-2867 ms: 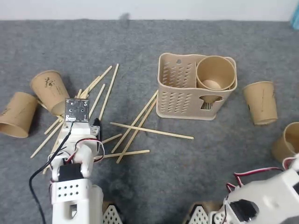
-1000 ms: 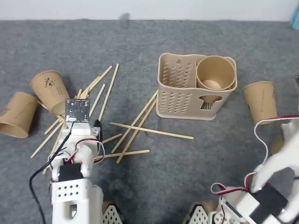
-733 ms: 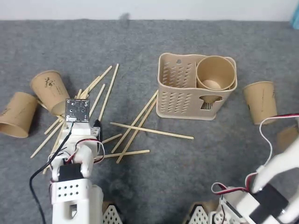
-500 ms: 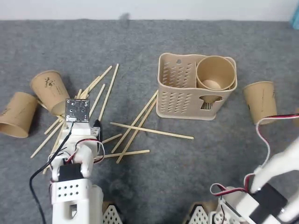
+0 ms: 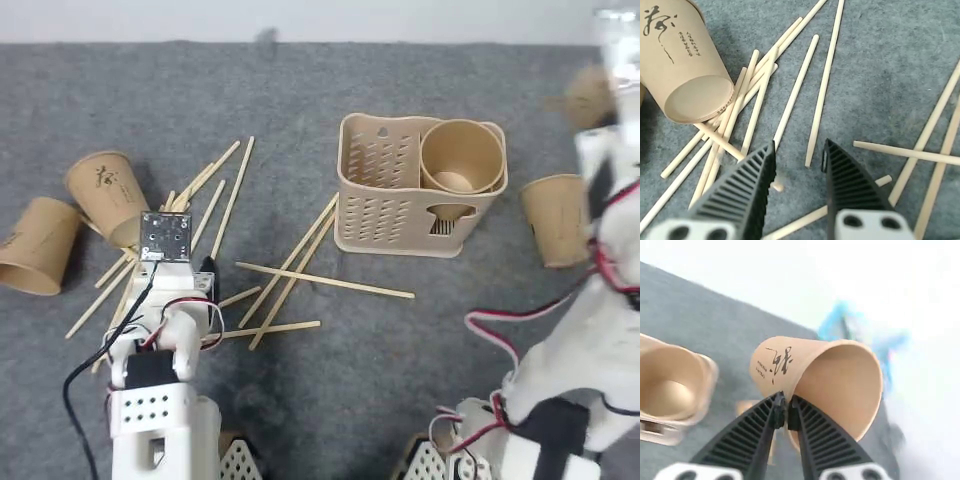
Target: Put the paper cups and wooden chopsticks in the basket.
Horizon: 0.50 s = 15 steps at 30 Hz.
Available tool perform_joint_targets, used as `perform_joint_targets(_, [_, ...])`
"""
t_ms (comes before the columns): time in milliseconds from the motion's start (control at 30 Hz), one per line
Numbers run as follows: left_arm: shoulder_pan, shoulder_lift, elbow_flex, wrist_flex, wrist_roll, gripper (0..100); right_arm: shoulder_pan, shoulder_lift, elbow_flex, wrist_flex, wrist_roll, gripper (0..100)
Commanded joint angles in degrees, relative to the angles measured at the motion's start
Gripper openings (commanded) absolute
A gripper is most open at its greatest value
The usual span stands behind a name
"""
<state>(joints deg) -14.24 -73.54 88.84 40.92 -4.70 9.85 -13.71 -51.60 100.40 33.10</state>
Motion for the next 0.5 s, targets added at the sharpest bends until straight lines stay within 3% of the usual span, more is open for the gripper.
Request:
perform_joint_targets(0, [-0.26, -0.79, -0.66, 0.09, -0.70, 14, -7.52, -1.98, -2.37, 2.15, -0.97, 0.8])
perform_joint_targets(167, [-0.26, -0.79, -0.66, -0.09, -0.70, 14, -13.76, -1.27, -2.02, 2.51, -0.79, 0.8])
perform_joint_targets(467, [-0.26, -0.79, -0.66, -0.18, -0.70, 14, -13.85, -2.07, 10.90, 2.51, 1.41, 0.8])
